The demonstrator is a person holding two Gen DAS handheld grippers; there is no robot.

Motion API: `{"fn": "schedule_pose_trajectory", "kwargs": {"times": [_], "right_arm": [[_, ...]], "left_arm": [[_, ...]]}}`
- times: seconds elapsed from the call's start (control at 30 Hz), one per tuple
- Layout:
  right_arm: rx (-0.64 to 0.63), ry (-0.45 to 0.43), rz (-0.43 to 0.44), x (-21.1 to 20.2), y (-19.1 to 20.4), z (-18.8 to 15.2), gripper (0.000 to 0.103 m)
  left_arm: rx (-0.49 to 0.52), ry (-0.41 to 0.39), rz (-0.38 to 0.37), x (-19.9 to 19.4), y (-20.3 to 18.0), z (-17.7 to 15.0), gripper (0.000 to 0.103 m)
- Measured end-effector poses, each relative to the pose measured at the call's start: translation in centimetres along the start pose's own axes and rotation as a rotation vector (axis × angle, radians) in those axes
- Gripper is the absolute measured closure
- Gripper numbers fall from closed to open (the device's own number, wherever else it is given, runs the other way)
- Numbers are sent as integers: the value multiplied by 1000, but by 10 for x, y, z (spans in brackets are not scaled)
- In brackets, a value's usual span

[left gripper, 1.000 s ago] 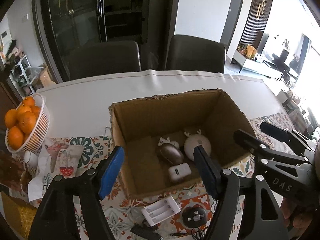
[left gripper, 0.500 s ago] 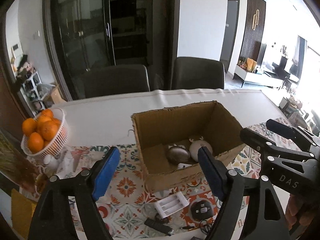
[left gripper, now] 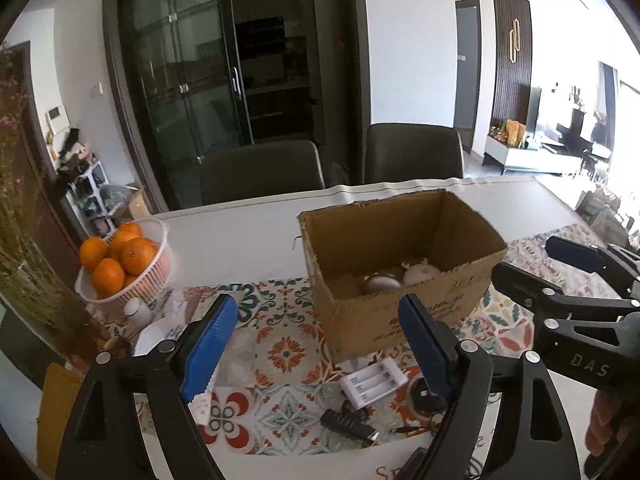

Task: Organize rigid objects
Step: 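Raise both open tools out of the box and back toward the table items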

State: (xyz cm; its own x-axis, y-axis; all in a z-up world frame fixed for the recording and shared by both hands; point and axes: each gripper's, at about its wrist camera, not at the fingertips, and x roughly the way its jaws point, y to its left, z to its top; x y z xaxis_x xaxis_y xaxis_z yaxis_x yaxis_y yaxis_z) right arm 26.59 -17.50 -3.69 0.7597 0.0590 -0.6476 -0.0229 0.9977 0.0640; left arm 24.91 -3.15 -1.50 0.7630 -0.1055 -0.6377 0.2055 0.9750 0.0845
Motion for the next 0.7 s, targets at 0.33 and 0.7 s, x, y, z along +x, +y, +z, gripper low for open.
{"fn": "schedule_pose_trajectory", "kwargs": {"times": [0.33, 0.7], "right_arm": [[-25, 14, 19, -4, 4, -29, 24], [-51, 43, 43, -5, 11, -56, 24]], "left_arm": [[23, 15, -22, -7, -2, -34, 20], [35, 65, -56, -8, -4, -63, 20]]}}
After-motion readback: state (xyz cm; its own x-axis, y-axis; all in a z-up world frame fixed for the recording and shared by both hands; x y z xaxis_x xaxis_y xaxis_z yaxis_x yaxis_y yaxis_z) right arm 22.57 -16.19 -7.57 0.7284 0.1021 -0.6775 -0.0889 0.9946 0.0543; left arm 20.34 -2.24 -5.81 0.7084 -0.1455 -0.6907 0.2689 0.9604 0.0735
